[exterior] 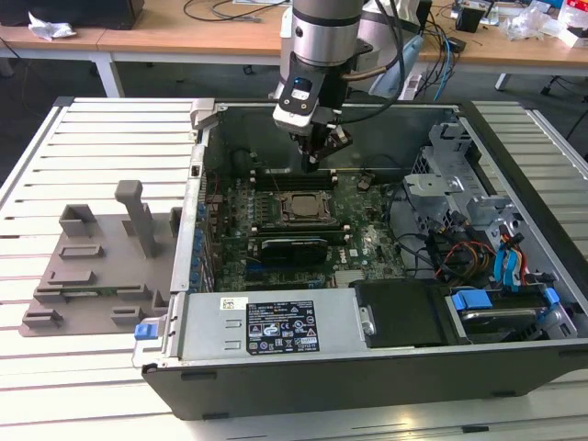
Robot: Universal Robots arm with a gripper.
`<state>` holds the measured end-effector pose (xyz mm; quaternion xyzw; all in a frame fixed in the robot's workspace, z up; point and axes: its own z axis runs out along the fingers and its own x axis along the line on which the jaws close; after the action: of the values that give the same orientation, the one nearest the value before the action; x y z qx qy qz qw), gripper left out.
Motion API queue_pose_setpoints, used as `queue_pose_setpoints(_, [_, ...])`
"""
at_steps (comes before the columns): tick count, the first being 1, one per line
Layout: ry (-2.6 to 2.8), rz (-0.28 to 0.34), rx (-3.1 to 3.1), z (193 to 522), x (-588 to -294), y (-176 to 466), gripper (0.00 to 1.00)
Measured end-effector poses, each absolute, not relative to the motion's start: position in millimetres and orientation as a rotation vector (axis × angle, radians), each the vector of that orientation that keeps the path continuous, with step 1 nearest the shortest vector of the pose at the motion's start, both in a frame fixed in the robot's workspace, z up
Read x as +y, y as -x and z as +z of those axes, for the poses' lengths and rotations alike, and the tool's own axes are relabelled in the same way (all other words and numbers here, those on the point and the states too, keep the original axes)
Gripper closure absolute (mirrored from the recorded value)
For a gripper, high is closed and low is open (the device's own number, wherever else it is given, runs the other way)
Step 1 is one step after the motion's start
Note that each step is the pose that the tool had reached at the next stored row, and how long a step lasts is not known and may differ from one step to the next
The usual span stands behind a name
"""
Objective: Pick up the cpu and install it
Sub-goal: 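Install the first cpu locking lever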
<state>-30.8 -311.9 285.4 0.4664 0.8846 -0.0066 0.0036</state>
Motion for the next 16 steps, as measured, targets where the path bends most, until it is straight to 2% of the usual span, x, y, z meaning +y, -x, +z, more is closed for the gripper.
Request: queue_pose_setpoints(16, [-1.055,-0.034,2.945,285.5,-311.6,30.4,0.89])
